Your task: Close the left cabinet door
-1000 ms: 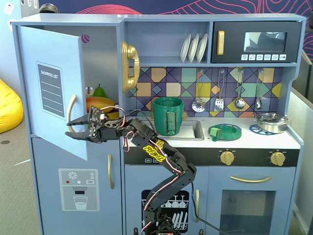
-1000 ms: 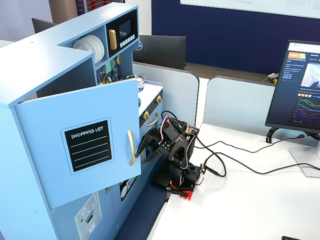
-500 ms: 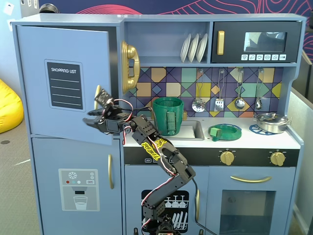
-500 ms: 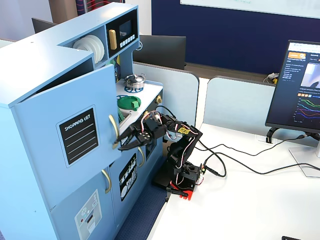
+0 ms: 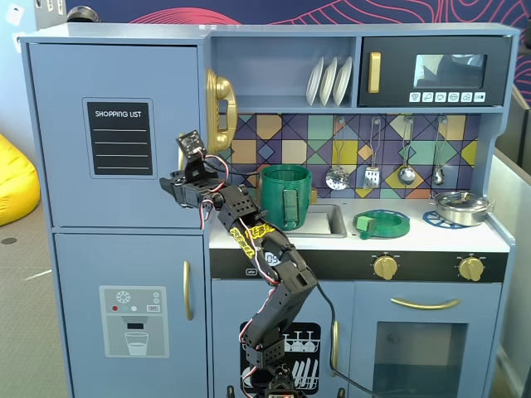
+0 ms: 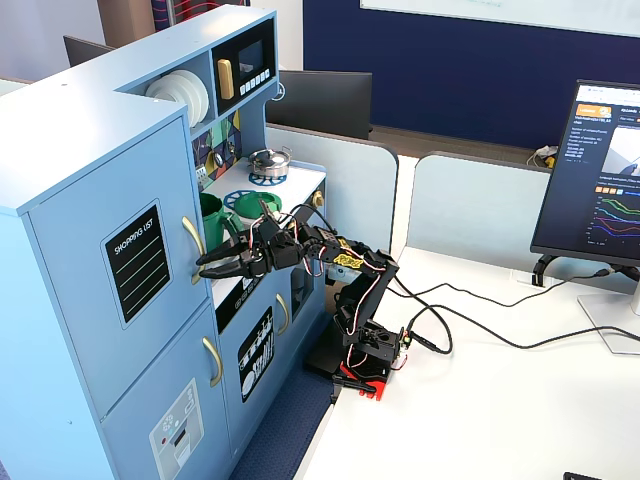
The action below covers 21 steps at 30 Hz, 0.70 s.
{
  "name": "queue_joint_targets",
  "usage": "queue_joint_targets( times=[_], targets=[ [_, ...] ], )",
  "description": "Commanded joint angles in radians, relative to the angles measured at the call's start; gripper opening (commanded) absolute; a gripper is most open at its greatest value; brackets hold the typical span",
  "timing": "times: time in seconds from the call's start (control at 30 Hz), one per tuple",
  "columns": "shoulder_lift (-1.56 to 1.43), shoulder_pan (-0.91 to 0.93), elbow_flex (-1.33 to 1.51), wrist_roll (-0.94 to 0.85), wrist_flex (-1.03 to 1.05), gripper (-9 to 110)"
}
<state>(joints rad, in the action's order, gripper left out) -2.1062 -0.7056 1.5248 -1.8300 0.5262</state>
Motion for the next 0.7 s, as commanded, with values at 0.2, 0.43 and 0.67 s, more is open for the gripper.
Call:
queue_joint_targets(
  times=[0.2,0.43,0.67],
  targets=[
    [-0.262,-0.005,0.135,-0.008,0.173,0],
    [-0.548,0.227,0.469,0.052,0.336,0],
    [-0.729,0.520,0.836,0.118,0.492,0]
  ],
)
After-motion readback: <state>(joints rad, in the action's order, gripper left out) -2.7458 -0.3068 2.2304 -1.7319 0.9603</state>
